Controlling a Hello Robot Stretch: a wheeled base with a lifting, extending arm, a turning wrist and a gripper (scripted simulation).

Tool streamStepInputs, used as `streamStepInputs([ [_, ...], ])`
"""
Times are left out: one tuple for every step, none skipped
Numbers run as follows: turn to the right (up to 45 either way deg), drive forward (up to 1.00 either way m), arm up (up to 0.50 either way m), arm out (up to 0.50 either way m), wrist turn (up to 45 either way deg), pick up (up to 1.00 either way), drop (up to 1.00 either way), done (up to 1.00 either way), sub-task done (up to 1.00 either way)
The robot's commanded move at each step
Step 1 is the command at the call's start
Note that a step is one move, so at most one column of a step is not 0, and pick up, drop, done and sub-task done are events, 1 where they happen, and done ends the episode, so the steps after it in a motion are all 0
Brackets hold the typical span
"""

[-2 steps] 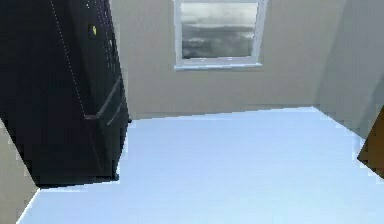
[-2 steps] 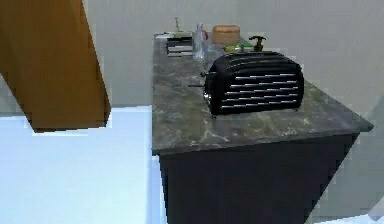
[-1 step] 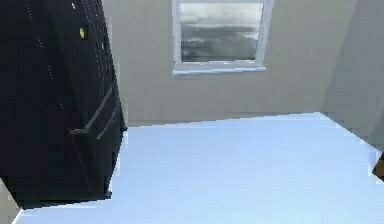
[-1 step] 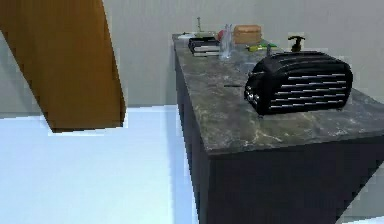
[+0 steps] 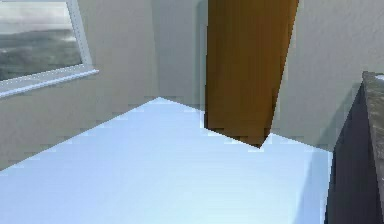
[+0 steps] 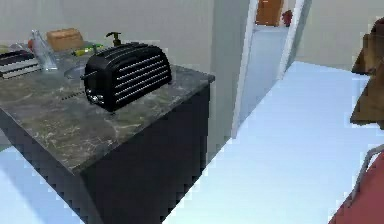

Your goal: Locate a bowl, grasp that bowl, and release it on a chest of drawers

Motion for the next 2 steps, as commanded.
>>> streamStepInputs([
  [0.0, 0.45, 0.00, 0.00, 0.0, 0.00, 0.00, 0.00, 0.00],
  [33.0, 0.00, 0.00, 0.00, 0.0, 0.00, 0.00, 0.00, 0.00],
])
